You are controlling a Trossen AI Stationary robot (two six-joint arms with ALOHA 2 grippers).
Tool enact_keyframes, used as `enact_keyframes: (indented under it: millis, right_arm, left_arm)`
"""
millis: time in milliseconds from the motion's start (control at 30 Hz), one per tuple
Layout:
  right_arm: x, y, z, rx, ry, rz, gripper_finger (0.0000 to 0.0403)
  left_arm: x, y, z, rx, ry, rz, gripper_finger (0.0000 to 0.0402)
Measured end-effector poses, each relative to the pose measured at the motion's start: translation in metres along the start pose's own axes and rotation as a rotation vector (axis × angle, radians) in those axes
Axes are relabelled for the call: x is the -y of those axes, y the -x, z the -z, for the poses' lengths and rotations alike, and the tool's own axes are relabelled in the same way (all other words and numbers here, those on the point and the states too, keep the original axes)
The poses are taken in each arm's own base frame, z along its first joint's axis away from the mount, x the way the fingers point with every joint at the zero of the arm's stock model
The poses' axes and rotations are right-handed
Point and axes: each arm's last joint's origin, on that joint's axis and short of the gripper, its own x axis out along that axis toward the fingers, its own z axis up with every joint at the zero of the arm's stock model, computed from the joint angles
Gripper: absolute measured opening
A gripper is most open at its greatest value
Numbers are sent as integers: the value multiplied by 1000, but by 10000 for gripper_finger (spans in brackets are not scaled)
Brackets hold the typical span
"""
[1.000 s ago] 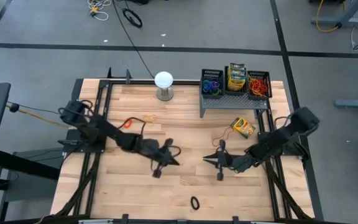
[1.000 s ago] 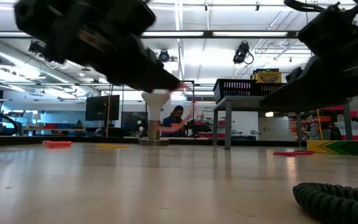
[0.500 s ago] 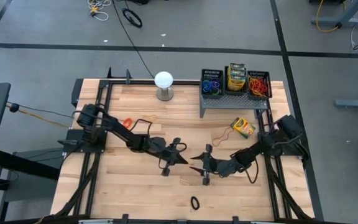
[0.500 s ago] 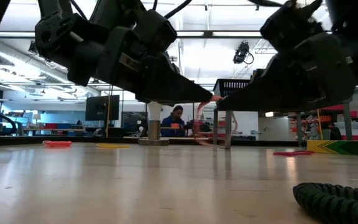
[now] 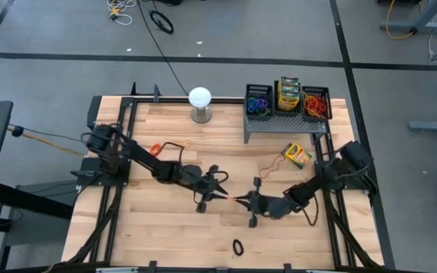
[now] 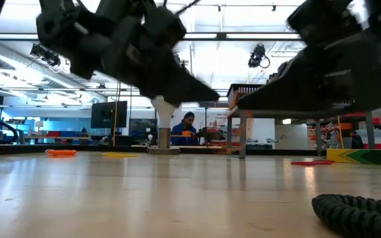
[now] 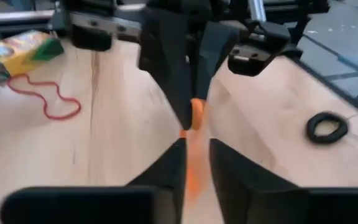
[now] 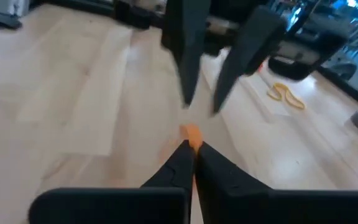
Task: Pick & Place Office Desk Supplies
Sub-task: Put the orange rubberband into the right black basket on the shelf
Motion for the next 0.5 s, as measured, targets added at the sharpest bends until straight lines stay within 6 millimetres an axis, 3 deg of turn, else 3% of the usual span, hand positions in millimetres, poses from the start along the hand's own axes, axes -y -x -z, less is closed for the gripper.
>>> enact_keyframes:
  millis: [133,233,367,500]
  right_arm:
    - [-6,10,-5,15,6,24,14]
    - [-6,19,-12,4,29,57,6]
    - [5,38,-32,-11,48,133,8]
    - [38,67,-64,-12,36,246,5]
  left_arm:
    - [3,17,-22,4,-34,9,130]
    - [6,32,-27,11,-82,-7,153]
    - [4,49,-15,29,-99,-81,141]
    - [3,67,6,141,-64,-124,106]
